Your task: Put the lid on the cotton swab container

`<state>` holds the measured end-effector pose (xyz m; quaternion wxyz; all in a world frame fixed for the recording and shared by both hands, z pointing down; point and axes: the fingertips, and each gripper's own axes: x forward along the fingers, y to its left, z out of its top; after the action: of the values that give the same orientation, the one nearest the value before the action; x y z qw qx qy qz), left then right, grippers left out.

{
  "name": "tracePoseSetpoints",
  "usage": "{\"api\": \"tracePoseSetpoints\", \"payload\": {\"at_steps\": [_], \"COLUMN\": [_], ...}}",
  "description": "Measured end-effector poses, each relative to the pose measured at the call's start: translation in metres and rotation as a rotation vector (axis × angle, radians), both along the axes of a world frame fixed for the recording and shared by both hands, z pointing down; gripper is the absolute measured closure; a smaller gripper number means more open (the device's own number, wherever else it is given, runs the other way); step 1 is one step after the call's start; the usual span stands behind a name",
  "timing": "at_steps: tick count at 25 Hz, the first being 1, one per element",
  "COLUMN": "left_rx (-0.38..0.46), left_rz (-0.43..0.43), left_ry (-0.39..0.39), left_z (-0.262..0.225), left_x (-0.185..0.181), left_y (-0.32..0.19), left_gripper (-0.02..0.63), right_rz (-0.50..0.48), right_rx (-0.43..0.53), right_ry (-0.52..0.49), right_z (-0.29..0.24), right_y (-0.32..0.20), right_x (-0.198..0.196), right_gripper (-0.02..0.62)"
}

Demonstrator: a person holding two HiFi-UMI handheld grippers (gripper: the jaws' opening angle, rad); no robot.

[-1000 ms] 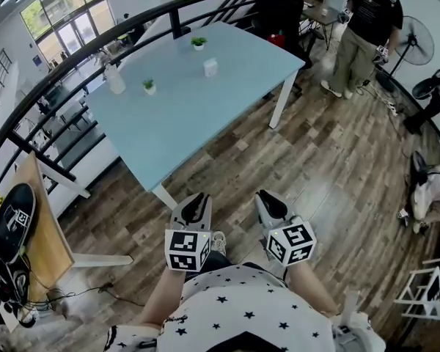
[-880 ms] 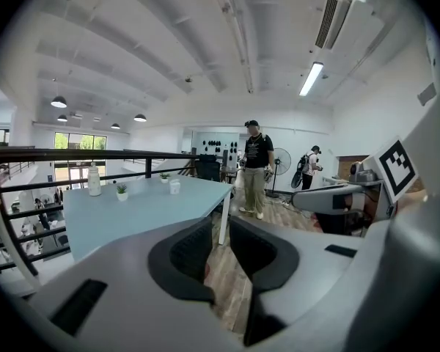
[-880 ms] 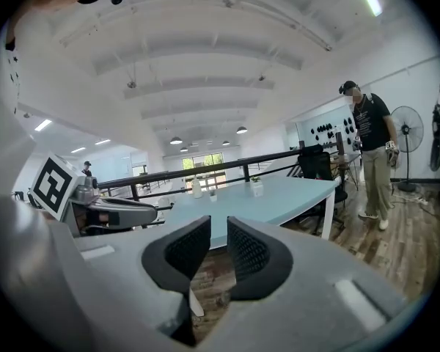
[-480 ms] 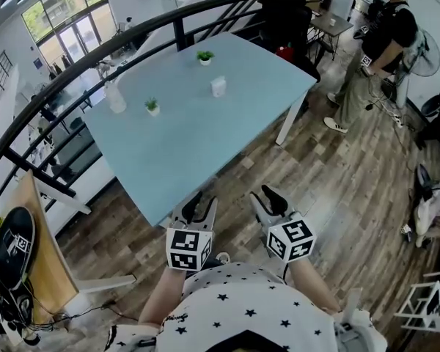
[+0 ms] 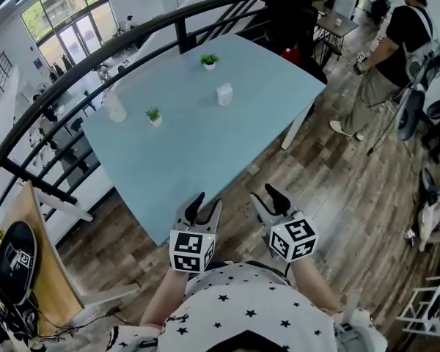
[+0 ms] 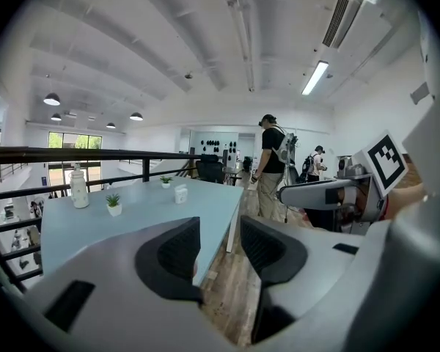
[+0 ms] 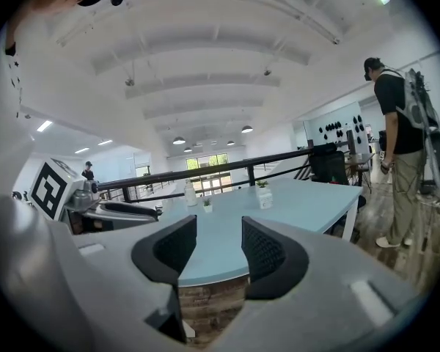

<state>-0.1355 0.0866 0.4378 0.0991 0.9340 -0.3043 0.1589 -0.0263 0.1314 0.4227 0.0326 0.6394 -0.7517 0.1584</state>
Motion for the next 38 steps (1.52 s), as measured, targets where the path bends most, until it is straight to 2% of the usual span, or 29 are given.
{"api": "tracePoseSetpoints", "payload": {"at_steps": [7, 13, 26, 38], "left_rx": [-0.004, -0.016, -0.018, -0.04], "left_rz": [-0.033, -0.063, -0.194, -0.285], "left_ry": [0.009, 0.02, 0.04, 0.046], "left_z": [0.005, 0.014, 0.008, 0.01], "left_x": [0.005, 0.025, 0.102, 0.164], "left_y": [-0.03, -0.062, -0.167, -0.252], "left_gripper": [0.439, 0.44, 0.44, 0.44], "right_rz": [0.006, -0.029, -0.154, -0.271], "right_rx": [0.003, 0.004, 0.02, 0.003], "right_ry": [-0.023, -0.02, 0.001, 0.015], "right_z": [0.007, 0.014, -0.002, -0.006], "right_y": [-0.024, -0.06, -0.189, -0.295], "right_x": [0.009, 0.026, 0.117, 0.174], "right_gripper": [0.419, 0.419, 0.419, 0.42]}}
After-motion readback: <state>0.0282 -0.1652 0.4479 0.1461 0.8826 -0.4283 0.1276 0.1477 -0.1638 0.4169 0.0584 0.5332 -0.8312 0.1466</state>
